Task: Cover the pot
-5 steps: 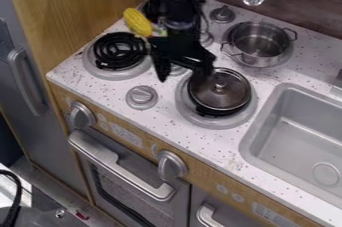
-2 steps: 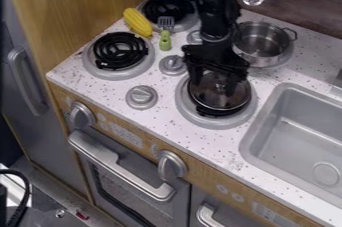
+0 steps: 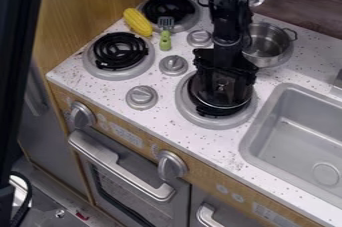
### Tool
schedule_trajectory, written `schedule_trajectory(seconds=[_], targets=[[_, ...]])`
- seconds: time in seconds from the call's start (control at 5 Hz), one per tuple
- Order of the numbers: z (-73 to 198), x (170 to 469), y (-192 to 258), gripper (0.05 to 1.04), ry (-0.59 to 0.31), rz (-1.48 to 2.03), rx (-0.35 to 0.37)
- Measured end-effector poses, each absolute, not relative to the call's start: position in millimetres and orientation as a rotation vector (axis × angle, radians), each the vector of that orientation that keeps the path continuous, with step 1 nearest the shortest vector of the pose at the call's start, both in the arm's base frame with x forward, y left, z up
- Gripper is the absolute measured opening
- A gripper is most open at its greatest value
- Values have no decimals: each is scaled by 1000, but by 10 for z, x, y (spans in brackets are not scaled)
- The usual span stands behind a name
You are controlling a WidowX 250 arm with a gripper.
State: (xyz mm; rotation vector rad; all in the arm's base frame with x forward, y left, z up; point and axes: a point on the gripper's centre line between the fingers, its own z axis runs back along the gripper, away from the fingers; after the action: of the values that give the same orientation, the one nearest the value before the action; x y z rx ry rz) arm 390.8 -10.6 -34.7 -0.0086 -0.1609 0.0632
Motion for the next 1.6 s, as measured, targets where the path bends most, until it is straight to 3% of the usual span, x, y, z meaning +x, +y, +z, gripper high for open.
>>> schedule_trajectory(seconds=[0.4,0.6,0.8,1.0,1.2,1.4,1.6], targets=[[-341,3917,-77,425,-145,58,12],[-346,3897,-68,265,-135,56,32],[-343,3828,-46,261,-122,56,42],[-172,3752,-8,261,-167,49,21],[119,3798,-15,261,-343,-48,-118],[226,3896,-12,261,-422,-95,-151],[346,4121,-32,261,-471,-122,-127]])
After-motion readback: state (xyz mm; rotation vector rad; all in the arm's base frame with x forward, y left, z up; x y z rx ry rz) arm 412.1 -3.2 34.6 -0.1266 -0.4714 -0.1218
